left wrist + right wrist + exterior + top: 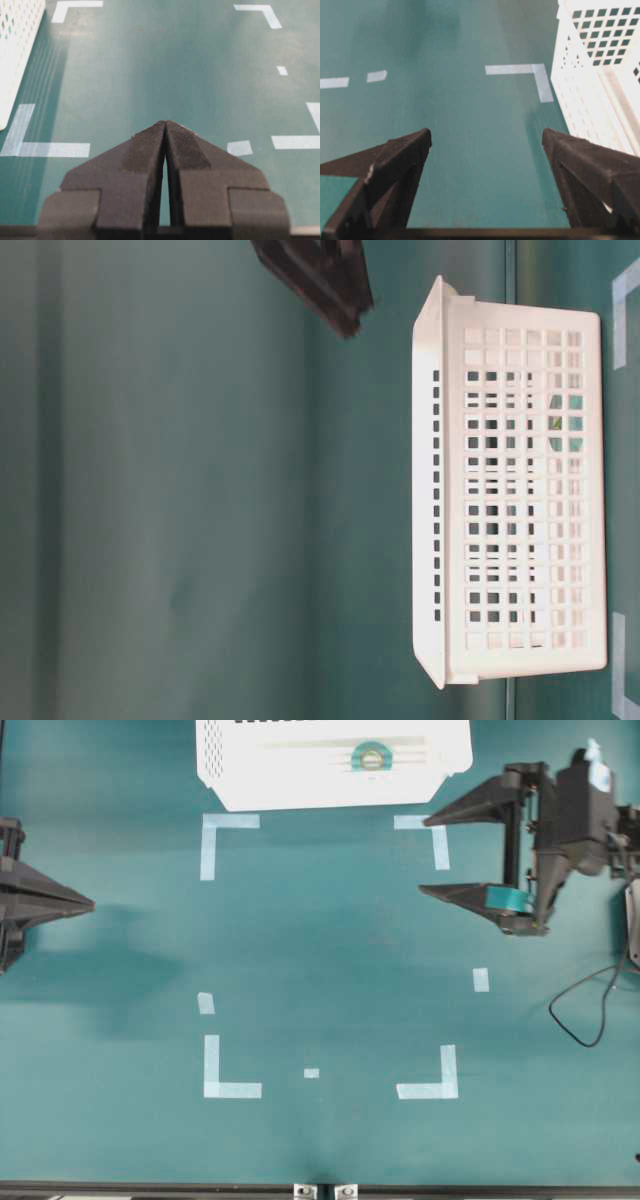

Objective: Put the tape in the middle into the white basket.

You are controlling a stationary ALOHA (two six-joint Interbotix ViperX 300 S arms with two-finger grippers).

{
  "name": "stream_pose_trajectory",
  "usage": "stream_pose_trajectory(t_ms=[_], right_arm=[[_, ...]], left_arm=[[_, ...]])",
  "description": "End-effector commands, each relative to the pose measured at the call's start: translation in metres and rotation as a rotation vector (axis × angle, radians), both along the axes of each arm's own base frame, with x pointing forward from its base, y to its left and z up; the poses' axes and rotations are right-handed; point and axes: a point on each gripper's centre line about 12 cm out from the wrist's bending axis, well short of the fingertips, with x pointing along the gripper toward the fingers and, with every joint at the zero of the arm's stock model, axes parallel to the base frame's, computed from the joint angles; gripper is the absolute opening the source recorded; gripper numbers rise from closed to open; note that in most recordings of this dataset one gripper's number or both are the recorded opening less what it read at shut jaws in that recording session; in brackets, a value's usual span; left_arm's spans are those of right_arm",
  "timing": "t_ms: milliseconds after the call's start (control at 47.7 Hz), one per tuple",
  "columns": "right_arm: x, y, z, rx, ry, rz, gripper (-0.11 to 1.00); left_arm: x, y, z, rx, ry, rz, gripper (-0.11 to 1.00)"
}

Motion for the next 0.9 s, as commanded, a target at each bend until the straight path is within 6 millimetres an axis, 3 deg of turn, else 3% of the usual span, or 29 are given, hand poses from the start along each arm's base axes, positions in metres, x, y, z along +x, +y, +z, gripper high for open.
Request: stream_pose_trajectory(t_ms=[0,881], right_arm=[[-0.007,0.001,0.008,-0.005,-0.027,0.001,0.99],[-0.098,0.008,-0.023,-0.006,-0.034,-0.012,0.99]], left_arm=[[0.001,0.001,0.004,-0.002,-0.014,0.005,-0.11],[0.001,0.004,0.004,-0.003,-0.017,0.030,-0.11]])
